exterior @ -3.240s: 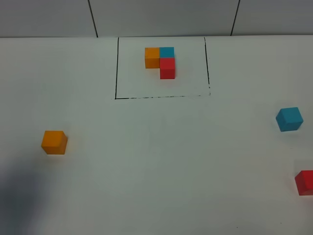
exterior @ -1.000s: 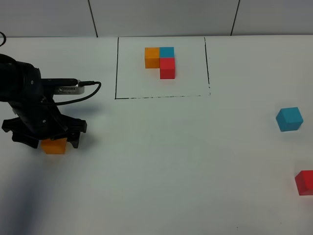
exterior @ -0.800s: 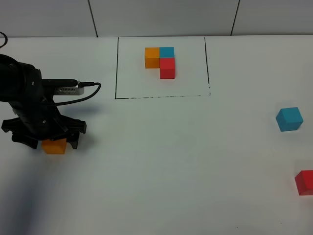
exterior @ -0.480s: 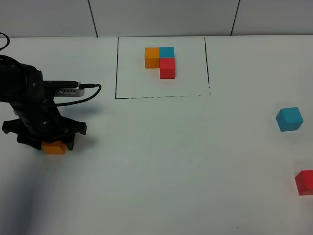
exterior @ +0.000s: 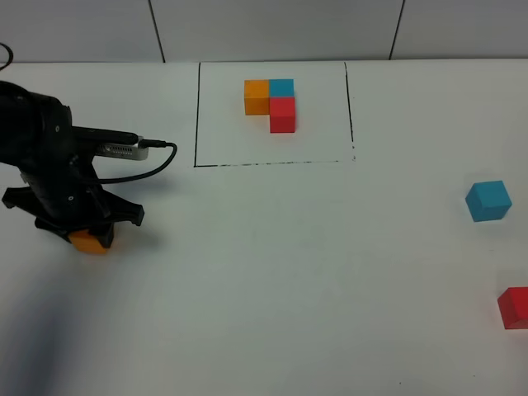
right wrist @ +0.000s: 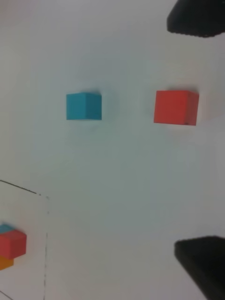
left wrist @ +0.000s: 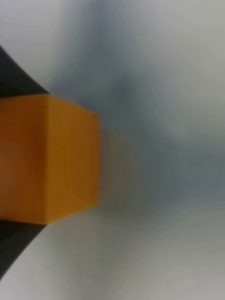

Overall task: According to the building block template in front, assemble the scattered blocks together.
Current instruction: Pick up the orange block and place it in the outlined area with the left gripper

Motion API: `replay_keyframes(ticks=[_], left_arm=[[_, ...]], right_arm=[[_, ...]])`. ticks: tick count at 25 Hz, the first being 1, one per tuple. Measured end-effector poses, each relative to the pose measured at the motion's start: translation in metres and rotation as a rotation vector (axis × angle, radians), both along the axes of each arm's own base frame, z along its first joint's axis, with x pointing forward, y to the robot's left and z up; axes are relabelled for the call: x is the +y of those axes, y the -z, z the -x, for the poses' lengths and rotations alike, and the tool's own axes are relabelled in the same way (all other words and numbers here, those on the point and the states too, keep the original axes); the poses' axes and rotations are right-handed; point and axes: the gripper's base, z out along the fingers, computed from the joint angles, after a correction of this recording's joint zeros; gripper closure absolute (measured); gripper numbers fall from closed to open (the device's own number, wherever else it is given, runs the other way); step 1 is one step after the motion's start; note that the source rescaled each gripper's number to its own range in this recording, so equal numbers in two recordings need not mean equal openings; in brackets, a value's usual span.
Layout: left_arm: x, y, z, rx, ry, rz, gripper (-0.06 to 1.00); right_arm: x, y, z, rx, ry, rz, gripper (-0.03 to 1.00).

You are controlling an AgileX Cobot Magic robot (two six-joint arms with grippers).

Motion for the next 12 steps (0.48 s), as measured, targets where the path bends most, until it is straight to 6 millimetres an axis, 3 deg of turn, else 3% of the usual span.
replay_keyframes(ticks=[7, 12], left_arm=[[-0.035, -0.049, -0.019, -0.008, 0.419, -0.032, 0.94], [-0.082, -0.047, -0.032, 0.013, 0.795, -0.051, 0.94]], right_arm=[[0.000, 0.000, 0.000, 0.000, 0.000, 0.000, 0.24], [0.000, 0.000, 0.000, 0.000, 0.000, 0.000, 0.24]])
